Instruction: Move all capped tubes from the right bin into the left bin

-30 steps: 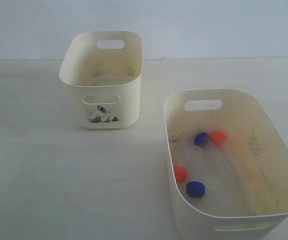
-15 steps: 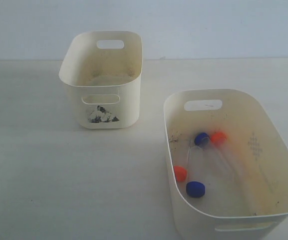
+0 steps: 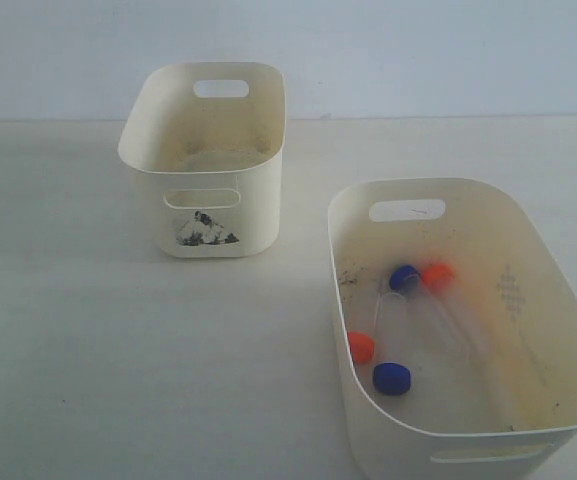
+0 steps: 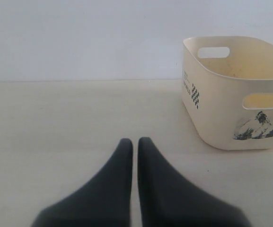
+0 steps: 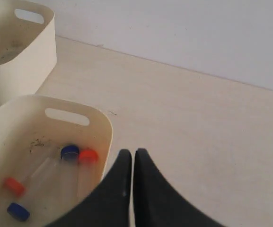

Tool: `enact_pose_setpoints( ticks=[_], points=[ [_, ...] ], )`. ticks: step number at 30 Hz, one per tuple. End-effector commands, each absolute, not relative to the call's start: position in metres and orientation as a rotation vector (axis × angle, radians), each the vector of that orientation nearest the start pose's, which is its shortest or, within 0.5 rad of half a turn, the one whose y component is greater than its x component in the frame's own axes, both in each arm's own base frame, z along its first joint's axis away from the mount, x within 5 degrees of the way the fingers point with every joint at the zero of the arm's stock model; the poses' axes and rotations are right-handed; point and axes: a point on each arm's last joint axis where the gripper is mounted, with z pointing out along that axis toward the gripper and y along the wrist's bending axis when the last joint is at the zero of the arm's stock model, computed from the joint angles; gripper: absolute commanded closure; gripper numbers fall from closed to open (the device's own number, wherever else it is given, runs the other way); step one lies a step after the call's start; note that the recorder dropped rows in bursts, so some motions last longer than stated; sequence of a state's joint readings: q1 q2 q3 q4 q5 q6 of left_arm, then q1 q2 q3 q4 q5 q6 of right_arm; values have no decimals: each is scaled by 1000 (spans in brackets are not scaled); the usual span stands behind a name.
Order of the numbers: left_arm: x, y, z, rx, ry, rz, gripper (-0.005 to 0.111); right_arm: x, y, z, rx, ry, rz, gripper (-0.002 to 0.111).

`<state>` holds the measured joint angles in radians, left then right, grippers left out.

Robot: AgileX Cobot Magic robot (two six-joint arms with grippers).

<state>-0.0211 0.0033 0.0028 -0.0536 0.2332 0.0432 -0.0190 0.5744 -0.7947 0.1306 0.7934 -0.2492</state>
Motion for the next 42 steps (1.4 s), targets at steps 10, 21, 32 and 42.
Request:
enact_pose_setpoints(
  ticks=[10,21,32,42],
  points=[
    [55,-2,192,13,1715,-36,102,141,29,379,-265,2064,300,109],
    [55,-2,192,13,1715,-36,102,202,67,383,-442,2360,390,109],
    [55,-2,192,13,1715,-36,102,243,114,329,-555,2786,25,109],
    [55,-2,192,13,1715,-36,102,277,116,278,-588,2973,69,109]
  ],
)
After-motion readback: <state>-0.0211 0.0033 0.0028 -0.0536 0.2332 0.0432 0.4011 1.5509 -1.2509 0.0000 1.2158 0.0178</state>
